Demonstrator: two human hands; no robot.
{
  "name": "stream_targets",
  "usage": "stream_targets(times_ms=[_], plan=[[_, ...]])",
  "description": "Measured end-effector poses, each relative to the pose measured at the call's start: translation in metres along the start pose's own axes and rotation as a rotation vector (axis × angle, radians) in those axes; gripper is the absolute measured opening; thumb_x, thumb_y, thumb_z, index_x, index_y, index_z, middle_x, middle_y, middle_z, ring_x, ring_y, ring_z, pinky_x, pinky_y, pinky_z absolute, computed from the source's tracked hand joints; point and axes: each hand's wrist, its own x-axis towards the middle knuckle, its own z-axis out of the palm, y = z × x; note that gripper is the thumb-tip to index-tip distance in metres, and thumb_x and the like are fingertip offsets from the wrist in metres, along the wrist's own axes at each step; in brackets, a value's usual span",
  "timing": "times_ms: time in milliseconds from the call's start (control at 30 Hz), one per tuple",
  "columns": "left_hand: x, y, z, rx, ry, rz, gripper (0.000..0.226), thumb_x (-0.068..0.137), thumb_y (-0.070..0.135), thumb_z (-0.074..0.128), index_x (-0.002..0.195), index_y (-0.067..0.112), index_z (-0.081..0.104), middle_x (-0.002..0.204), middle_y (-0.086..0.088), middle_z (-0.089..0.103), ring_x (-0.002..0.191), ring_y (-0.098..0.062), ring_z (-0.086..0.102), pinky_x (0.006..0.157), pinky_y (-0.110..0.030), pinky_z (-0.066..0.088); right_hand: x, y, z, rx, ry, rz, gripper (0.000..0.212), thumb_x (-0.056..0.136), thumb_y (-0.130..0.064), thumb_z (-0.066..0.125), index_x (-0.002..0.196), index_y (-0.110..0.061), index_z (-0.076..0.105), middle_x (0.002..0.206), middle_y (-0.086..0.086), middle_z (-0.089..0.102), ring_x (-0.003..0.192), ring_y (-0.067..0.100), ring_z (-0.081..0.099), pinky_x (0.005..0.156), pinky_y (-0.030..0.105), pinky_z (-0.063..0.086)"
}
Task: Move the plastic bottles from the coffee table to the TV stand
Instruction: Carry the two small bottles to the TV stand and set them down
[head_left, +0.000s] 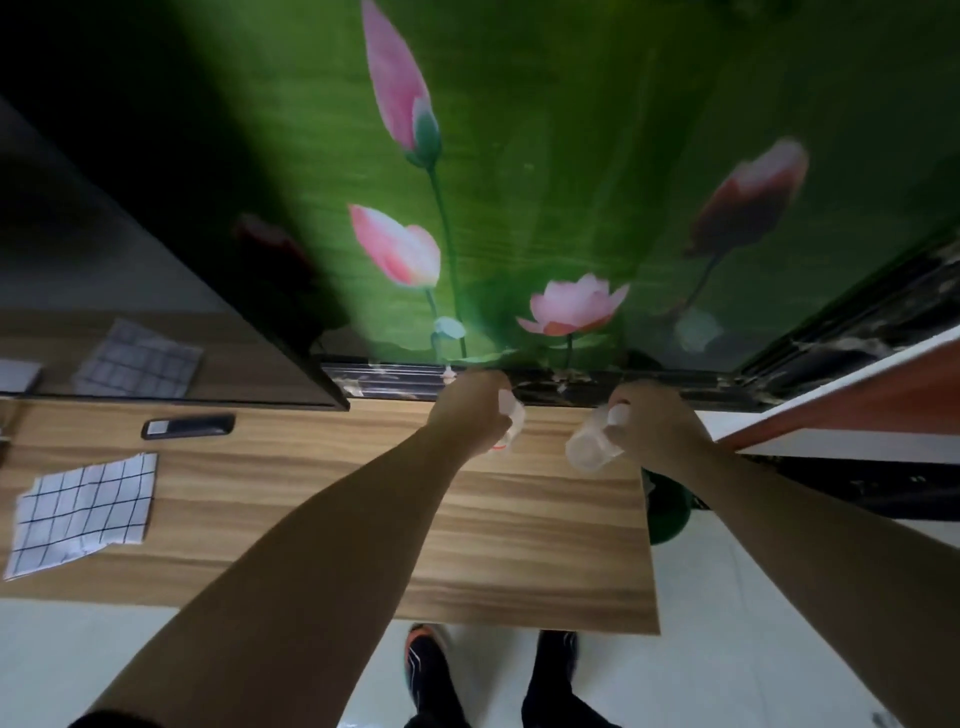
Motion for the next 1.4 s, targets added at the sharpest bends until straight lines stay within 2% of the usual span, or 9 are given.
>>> stream_targets(times_ms=[100,233,433,600,800,1000,1133,1267,1400], plan=[[0.027,-0.007,0.028,-0.025,0.026,-0.042,0.036,0.082,0.008,0.067,0.117,0.014,0.064,0.121,-0.008,0.062,0.113,-0.027,0.056,0.089,-0.031,0.045,0.034,0.013,0.027,-0.008,0.006,-0.007,0.022,0.079,-0.02,0.066,0.099,-0.017,0.061,0.107,0.007,0.063,0.097,0.025,0.058,0.081,0.033,0.048],[0.047,-0.019,0.058,-0.036,0.045,-0.084,0.037,0.082,0.015,0.07,0.119,0.014,0.063,0.121,-0.01,0.063,0.111,-0.027,0.057,0.087,-0.029,0.043,0.061,0.024,0.057,0.042,0.031,-0.019,0.023,0.08,-0.018,0.067,0.102,-0.015,0.061,0.108,0.009,0.062,0.099,0.026,0.058,0.076,0.03,0.043],[0.061,-0.031,0.087,-0.047,0.062,-0.097,0.037,0.083,0.019,0.071,0.119,0.015,0.063,0.119,-0.01,0.064,0.107,-0.025,0.058,0.08,-0.026,0.039,0.081,0.029,0.085,0.002,-0.004,-0.047,0.029,0.082,-0.017,0.064,0.11,-0.013,0.062,0.113,0.013,0.061,0.101,0.029,0.059,0.085,0.035,0.05],[0.062,-0.041,0.103,-0.054,0.062,-0.103,0.037,0.083,0.015,0.07,0.12,0.015,0.063,0.12,-0.008,0.065,0.106,-0.025,0.06,0.082,-0.026,0.041,0.087,0.036,0.098,-0.029,-0.013,-0.035,0.031,0.084,-0.017,0.062,0.115,-0.013,0.06,0.116,0.013,0.061,0.103,0.029,0.06,0.081,0.033,0.046],[0.063,-0.053,0.115,-0.052,0.041,-0.116,0.04,0.083,0.017,0.072,0.122,0.013,0.062,0.124,-0.009,0.062,0.112,-0.024,0.057,0.092,-0.03,0.044,0.093,0.037,0.101,-0.044,-0.032,-0.066,0.028,0.085,-0.019,0.061,0.112,-0.013,0.06,0.115,0.012,0.06,0.104,0.028,0.057,0.083,0.033,0.045],[0.068,-0.055,0.118,-0.053,0.066,-0.109,0.041,0.084,0.017,0.07,0.124,0.014,0.062,0.125,-0.01,0.063,0.113,-0.026,0.058,0.093,-0.031,0.044,0.094,0.033,0.1,-0.036,-0.038,-0.065,0.029,0.083,-0.017,0.064,0.111,-0.012,0.061,0.114,0.013,0.062,0.104,0.03,0.058,0.085,0.036,0.049],[0.072,-0.056,0.118,-0.06,0.08,-0.116,0.04,0.085,0.017,0.069,0.124,0.014,0.062,0.123,-0.008,0.064,0.11,-0.025,0.059,0.087,-0.03,0.045,0.094,0.031,0.101,-0.012,-0.018,-0.059,0.029,0.083,-0.016,0.064,0.111,-0.012,0.061,0.114,0.013,0.062,0.104,0.03,0.058,0.085,0.035,0.049],[0.073,-0.055,0.117,-0.065,0.058,-0.114,0.044,0.087,0.018,0.067,0.13,0.014,0.057,0.127,-0.009,0.061,0.114,-0.026,0.057,0.093,-0.034,0.045,0.093,0.03,0.104,0.008,-0.021,-0.055,0.03,0.083,-0.017,0.065,0.112,-0.013,0.06,0.116,0.013,0.06,0.106,0.03,0.058,0.084,0.034,0.047],[0.07,-0.055,0.113,-0.063,0.012,-0.094,0.054,0.087,0.013,0.064,0.138,0.015,0.049,0.132,-0.009,0.057,0.119,-0.026,0.054,0.095,-0.032,0.044,0.089,0.03,0.104,-0.004,-0.019,-0.059,0.032,0.084,-0.018,0.065,0.115,-0.014,0.06,0.118,0.012,0.06,0.106,0.029,0.058,0.086,0.035,0.048]])
